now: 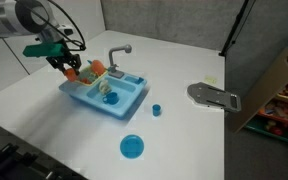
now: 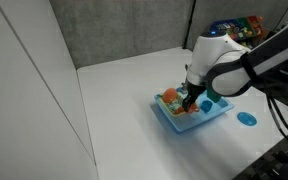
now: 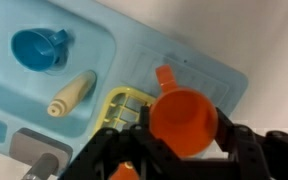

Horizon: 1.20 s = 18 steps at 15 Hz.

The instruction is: Put the orange mug on the blue plate

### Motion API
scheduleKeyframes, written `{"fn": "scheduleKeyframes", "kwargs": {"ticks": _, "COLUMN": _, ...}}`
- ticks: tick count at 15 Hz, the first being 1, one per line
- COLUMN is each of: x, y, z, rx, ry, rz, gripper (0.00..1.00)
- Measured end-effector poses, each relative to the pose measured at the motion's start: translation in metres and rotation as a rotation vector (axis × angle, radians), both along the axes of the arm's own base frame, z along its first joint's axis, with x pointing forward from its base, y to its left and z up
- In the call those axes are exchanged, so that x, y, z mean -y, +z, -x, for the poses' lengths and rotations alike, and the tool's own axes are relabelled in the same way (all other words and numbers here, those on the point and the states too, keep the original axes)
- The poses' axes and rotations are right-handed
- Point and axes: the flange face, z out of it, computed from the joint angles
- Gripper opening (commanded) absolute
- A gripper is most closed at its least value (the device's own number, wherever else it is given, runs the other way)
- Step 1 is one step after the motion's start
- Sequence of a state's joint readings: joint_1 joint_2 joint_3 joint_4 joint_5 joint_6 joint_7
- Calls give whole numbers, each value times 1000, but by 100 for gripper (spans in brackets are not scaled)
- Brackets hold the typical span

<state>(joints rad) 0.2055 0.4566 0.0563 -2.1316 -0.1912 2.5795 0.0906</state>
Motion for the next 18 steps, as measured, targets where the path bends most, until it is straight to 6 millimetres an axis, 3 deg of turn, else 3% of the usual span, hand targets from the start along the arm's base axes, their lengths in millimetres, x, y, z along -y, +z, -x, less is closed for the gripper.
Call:
{"fn": "scheduleKeyframes", "kwargs": {"ticks": 4, "x": 32, "y": 41, "z": 1, "rx": 1, "ry": -52, "rz": 2, "gripper": 36}}
{"fn": "scheduleKeyframes", "kwargs": {"ticks": 10, "x": 69, "y": 102, "z": 25, "rx": -26, "ry": -115, "rz": 39, "gripper": 36}}
{"fn": "scheduleKeyframes", "kwargs": {"ticks": 14, "x": 103, "y": 125, "z": 41, "rx": -29, "ry": -176, "rz": 49, "gripper": 36}}
{"fn": "scheduleKeyframes", "kwargs": {"ticks": 18, "x": 145, "y": 133, "z": 53, "rx": -31, "ry": -260, "rz": 51, "gripper": 36}}
